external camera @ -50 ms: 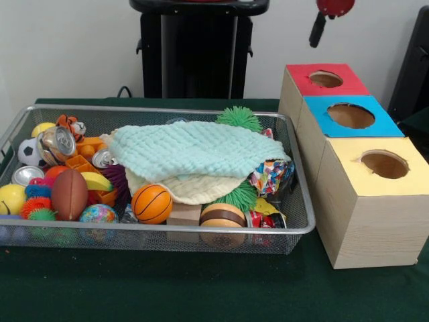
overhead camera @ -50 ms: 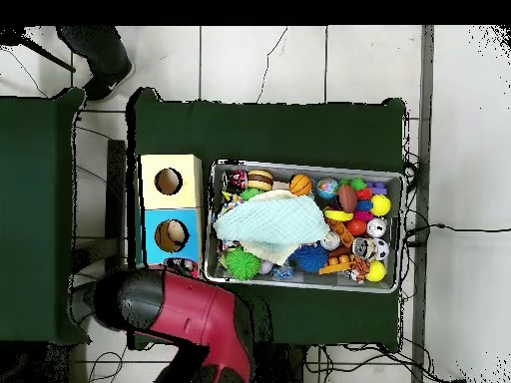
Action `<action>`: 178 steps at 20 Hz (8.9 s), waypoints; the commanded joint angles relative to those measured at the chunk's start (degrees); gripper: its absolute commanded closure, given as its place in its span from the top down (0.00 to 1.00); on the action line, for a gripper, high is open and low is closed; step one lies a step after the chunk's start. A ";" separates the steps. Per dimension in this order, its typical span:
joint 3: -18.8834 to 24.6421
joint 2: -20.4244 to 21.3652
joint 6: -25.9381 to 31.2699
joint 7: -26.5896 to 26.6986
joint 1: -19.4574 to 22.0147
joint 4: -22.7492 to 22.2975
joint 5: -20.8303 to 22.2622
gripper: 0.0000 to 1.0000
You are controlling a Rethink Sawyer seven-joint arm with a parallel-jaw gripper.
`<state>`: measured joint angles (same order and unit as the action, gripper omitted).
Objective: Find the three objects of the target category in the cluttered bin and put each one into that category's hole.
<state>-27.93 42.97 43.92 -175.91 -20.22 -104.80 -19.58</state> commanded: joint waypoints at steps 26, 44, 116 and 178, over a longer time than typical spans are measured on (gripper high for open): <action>9.16 -6.85 -5.37 11.88 25.25 17.85 30.31 0.00; 14.40 -12.37 -9.59 9.04 31.27 23.52 34.17 0.00; 25.16 -10.78 -18.73 17.13 44.79 6.10 61.86 1.00; 24.08 -5.58 -24.53 15.52 47.14 2.70 61.62 0.00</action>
<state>-12.81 27.91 12.36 -170.08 24.15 -97.64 47.13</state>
